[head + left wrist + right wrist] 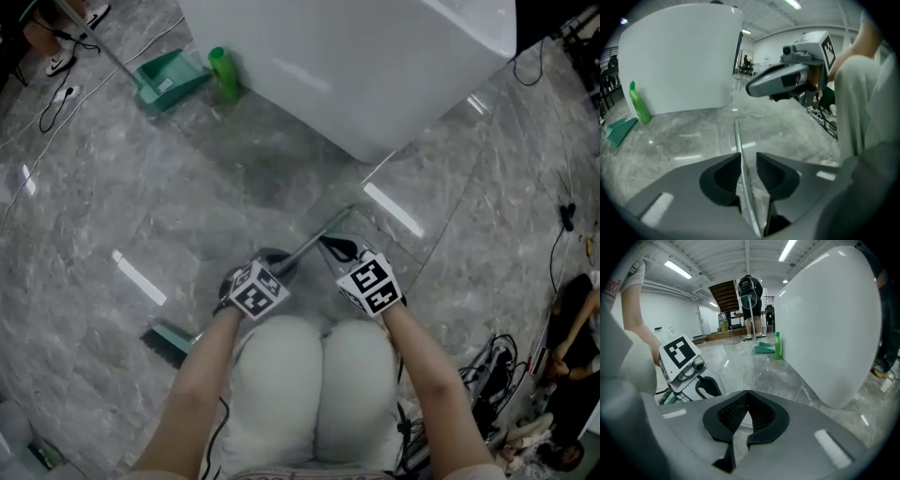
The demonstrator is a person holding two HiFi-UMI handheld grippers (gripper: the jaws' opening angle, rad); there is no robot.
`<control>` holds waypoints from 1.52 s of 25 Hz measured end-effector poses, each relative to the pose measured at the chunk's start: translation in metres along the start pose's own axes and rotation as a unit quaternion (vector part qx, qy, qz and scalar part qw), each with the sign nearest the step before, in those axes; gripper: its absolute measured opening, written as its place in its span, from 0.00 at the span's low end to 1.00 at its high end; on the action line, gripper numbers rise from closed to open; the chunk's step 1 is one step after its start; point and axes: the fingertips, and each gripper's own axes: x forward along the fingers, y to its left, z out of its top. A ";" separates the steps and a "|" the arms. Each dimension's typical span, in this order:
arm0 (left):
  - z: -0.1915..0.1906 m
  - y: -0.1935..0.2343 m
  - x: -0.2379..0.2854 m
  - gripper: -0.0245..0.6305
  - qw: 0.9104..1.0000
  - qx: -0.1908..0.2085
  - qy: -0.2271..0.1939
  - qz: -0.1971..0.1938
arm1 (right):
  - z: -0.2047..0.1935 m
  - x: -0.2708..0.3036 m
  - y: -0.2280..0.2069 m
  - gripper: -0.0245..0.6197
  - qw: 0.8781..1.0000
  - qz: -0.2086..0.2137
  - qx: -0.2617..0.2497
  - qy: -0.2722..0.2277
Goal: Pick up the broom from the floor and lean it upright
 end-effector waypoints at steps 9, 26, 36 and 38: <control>-0.083 0.002 0.047 0.19 0.991 0.011 0.134 0.000 | -0.032 0.028 0.015 0.04 0.998 0.051 -0.023 0.032; -0.082 0.017 0.061 0.16 0.990 -0.069 0.124 0.022 | -0.045 0.046 -0.005 0.04 0.999 0.025 0.018 0.026; 0.021 0.083 0.002 0.16 0.994 -0.063 -0.006 0.094 | 0.018 0.013 -0.029 0.04 0.999 -0.015 -0.017 -0.044; 0.048 0.092 -0.013 0.16 0.992 -0.047 -0.043 0.107 | 0.033 0.007 -0.034 0.04 0.998 -0.028 -0.019 -0.058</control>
